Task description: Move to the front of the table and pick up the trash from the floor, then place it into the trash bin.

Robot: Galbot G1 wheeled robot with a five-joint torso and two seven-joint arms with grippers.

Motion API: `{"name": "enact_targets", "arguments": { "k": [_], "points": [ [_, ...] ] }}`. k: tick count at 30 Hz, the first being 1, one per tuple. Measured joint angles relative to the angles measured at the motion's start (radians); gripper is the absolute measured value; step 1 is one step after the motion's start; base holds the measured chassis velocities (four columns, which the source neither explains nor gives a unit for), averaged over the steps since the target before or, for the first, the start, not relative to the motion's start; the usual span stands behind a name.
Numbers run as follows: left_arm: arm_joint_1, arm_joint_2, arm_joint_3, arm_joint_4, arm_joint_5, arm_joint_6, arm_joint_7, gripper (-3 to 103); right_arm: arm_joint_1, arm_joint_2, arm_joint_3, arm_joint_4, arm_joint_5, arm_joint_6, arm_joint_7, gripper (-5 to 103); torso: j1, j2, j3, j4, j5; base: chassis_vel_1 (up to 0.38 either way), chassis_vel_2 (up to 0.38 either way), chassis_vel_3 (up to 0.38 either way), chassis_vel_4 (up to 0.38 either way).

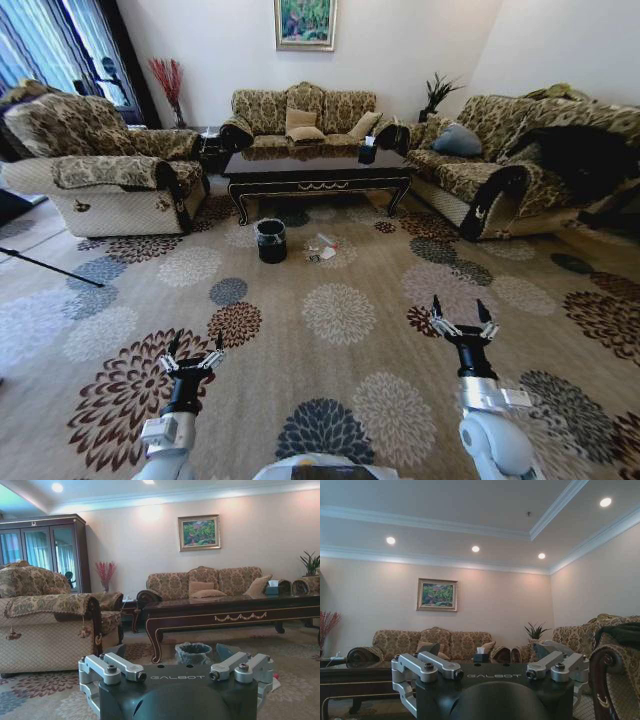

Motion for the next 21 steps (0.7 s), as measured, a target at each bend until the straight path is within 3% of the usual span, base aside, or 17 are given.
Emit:
{"name": "enact_targets", "arguments": {
  "k": [6,11,13,21],
  "points": [
    [-0.003,0.007,-0.007,-0.023,0.005,0.004,0.008,100,-0.016,0.002,0.008,0.032,-0.033,-0.025,-0.004,100,-0.008,-0.024,-0.016,0.0000,0.0000,0.000,0.000,0.000,0.000],
    [-0.011,0.009,-0.009,-0.032,0.023,0.010,0.018,100,-0.062,-0.007,0.013,0.097,-0.076,-0.148,-0.010,100,-0.015,-0.045,-0.029,-0.0001,0.0000,0.000,0.000,0.000,0.000],
    [-0.019,0.009,-0.007,-0.026,0.024,0.012,0.022,100,-0.082,-0.016,0.009,0.125,-0.069,-0.216,-0.045,100,-0.020,-0.056,-0.036,0.0000,0.0000,0.000,0.000,0.000,0.000],
    [-0.035,0.015,-0.007,-0.004,0.025,0.013,0.026,100,-0.100,-0.029,0.000,0.145,-0.119,-0.313,-0.094,100,-0.029,-0.083,-0.054,0.0000,0.0000,0.000,0.000,0.000,0.000]
  ]
}}
